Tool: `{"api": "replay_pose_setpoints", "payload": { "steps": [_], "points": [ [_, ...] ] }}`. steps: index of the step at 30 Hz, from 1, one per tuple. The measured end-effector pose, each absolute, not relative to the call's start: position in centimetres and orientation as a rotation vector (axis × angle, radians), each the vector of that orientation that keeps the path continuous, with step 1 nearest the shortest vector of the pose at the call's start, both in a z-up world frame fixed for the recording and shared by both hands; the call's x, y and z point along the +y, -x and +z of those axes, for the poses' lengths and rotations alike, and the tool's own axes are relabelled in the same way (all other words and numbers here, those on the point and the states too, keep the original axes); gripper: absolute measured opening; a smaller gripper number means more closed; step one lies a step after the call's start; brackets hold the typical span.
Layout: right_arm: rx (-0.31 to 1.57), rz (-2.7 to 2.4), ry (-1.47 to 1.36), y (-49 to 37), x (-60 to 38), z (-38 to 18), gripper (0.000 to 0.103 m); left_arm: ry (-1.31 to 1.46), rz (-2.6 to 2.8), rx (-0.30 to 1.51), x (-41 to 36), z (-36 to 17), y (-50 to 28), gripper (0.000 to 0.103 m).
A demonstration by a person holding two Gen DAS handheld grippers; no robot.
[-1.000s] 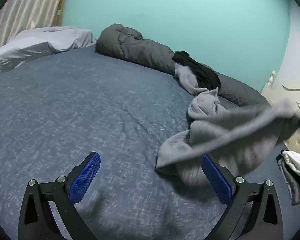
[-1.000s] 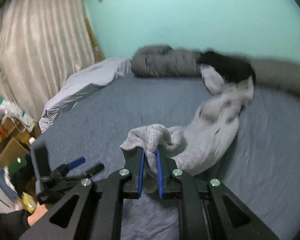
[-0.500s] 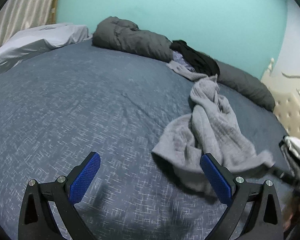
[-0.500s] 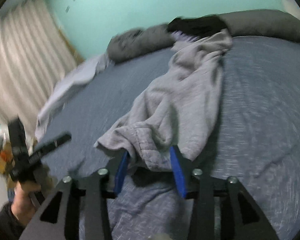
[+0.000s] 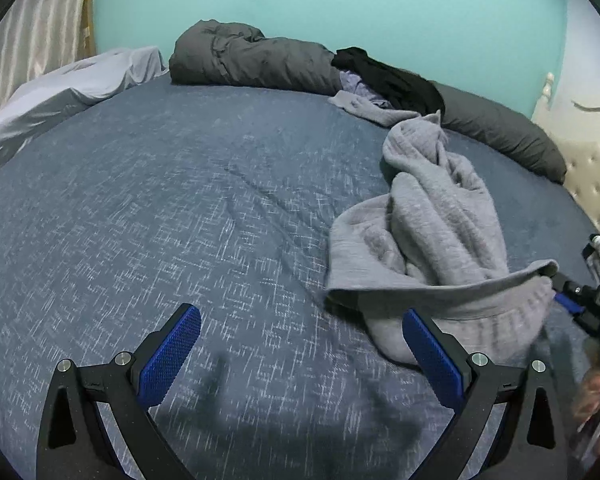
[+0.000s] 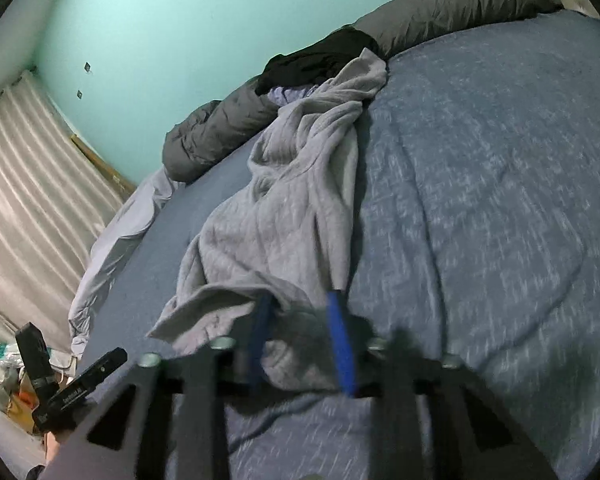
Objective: Fold clothes
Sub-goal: 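Drag the hoodie edge with the right tool to spread it out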
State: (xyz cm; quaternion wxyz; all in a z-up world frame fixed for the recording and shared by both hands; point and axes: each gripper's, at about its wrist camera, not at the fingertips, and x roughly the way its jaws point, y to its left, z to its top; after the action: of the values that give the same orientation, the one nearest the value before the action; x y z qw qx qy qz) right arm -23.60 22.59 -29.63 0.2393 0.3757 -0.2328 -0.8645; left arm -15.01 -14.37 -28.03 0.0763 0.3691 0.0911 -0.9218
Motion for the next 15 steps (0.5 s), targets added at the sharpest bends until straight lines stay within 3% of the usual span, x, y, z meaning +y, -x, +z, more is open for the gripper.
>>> {"api": "replay_pose_setpoints", "payload": {
  "steps": [4, 10, 14, 15],
  "points": [
    [-0.585, -2.476, -1.008, 24.5, 23.6, -29.2, 0.002, -1.134, -2.729, 0.251, -14.0, -29.3, 17.1, 0.103],
    [-0.788, -2.518, -1.008, 25.9, 28.3, -30.1, 0.002, -1.176, -2.713, 0.217, -13.2, -30.6, 19.1, 0.103],
    [-0.753, -2.418, -1.068, 26.0, 26.7, -30.5, 0.005, -1.180, -2.722, 0.213, -12.9, -31.0, 19.7, 0.102],
    [-0.737, -2.397, -1.083, 26.1, 26.2, -30.6, 0.010, -1.181, -2.724, 0.212, -12.8, -31.1, 19.8, 0.102]
  ]
}}
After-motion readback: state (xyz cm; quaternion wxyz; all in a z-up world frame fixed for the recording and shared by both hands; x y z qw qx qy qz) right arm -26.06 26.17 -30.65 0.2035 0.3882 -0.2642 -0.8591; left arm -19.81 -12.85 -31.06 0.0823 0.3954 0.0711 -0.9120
